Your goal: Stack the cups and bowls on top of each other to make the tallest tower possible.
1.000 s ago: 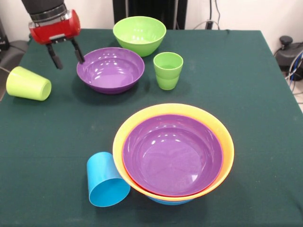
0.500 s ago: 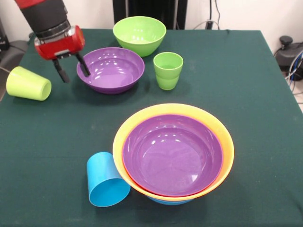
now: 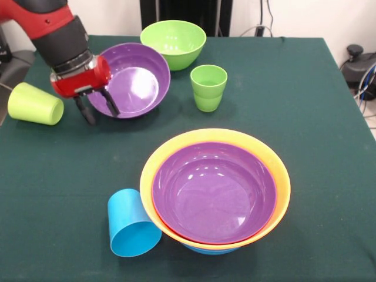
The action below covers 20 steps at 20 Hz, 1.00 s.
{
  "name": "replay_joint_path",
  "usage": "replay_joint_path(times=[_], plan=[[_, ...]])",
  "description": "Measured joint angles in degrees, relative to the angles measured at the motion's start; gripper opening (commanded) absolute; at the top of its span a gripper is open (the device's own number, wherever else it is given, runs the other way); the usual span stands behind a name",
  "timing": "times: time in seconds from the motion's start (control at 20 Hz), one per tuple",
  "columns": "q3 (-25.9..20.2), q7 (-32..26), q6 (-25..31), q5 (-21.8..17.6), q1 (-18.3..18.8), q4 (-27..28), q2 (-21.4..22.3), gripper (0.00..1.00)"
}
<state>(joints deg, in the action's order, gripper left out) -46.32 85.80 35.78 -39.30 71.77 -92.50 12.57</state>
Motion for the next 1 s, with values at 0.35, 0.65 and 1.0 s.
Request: replay_joint_path(times=[0.35,0.65,1.0], plan=[[-0.36,-0.44,1.84,0.02,-0.02,0.84,-3.0,0.0],[-0.39,-0.44,3.06,0.02,-0.05,0.84,-3.7,0.0],[-0.44,-0.44,3.05,0.03,-0.04,0.85,-3.7,0.0]])
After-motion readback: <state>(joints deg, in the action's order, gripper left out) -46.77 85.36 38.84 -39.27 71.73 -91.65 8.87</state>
